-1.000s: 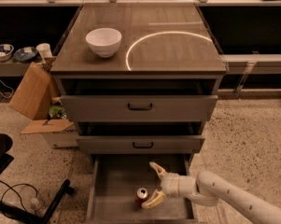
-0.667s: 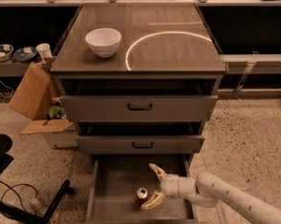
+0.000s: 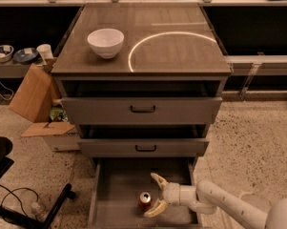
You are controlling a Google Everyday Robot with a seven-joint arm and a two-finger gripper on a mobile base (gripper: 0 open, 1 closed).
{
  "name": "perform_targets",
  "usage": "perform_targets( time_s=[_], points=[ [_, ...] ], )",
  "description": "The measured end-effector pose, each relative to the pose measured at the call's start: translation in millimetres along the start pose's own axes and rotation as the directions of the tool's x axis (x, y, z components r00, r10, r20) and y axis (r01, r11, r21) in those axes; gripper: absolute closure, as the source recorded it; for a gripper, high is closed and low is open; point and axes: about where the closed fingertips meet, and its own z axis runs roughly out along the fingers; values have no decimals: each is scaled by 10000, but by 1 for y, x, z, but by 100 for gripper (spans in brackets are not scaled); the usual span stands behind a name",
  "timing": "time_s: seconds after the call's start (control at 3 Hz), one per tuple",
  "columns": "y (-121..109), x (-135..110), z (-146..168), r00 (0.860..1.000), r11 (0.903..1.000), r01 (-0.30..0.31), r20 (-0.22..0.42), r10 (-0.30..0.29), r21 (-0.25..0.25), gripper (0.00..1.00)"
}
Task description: Pick coke can from bottom drawer and place on counter
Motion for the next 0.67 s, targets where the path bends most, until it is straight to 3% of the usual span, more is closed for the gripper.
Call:
perform_targets(
  time_s=[0.67],
  points=[
    [-38, 62, 7, 9979, 9971, 624, -155, -631, -438, 0]
  ],
)
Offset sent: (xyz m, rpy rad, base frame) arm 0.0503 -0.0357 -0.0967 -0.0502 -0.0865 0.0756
